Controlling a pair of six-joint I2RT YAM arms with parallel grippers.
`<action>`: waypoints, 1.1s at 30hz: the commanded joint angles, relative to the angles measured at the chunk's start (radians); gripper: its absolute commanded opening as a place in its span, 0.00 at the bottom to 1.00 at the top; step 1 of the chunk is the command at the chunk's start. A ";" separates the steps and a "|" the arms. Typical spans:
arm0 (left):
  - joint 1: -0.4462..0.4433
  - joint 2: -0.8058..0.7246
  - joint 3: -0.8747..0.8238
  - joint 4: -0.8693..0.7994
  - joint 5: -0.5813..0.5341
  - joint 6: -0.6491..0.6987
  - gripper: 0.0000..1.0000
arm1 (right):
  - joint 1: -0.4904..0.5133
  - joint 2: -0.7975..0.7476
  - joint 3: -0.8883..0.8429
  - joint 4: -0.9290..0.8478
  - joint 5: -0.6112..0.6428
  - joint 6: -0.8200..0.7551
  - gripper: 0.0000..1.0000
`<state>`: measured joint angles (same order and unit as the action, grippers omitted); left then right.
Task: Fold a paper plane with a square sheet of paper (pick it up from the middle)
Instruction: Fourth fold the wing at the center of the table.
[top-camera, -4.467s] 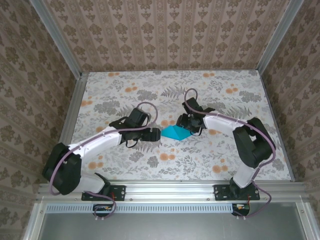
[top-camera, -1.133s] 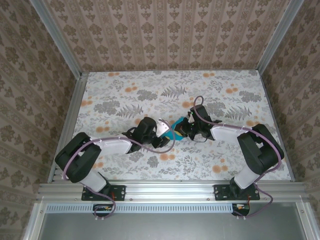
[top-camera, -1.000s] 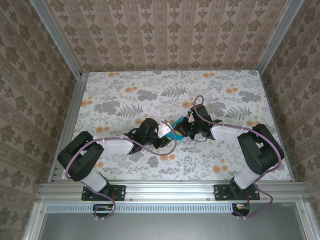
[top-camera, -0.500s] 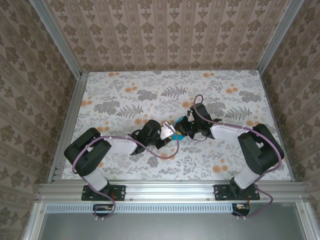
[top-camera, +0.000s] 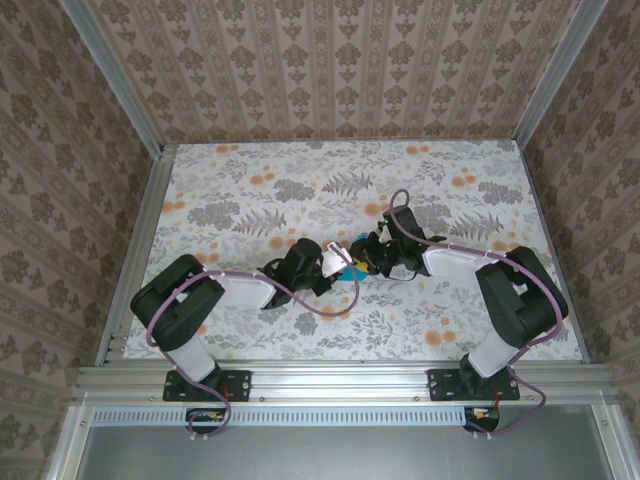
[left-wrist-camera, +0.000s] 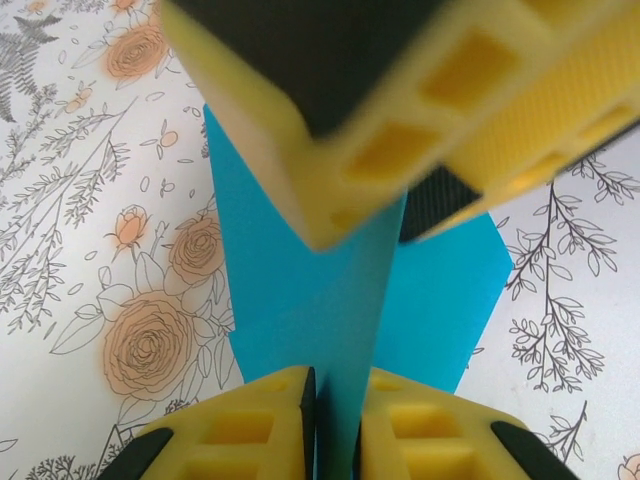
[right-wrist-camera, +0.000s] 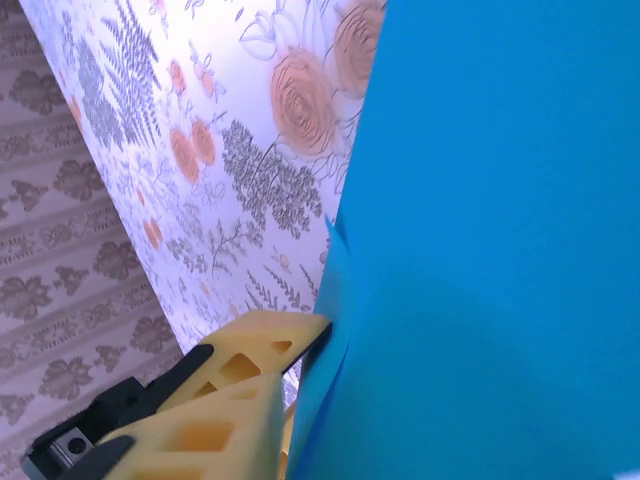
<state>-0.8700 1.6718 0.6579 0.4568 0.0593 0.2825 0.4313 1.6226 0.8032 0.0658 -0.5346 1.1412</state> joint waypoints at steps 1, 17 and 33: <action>-0.007 0.022 0.028 -0.011 0.034 -0.034 0.18 | -0.028 -0.070 -0.009 -0.033 -0.010 -0.030 0.39; 0.058 0.009 0.104 -0.167 0.248 -0.357 0.13 | -0.115 -0.316 -0.191 0.044 0.081 -0.217 0.52; 0.117 0.063 0.175 -0.226 0.394 -0.630 0.12 | -0.068 -0.144 -0.201 0.166 0.039 -0.264 0.51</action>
<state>-0.7650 1.7157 0.8093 0.2607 0.4072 -0.2760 0.3481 1.4460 0.5934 0.1997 -0.4793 0.9020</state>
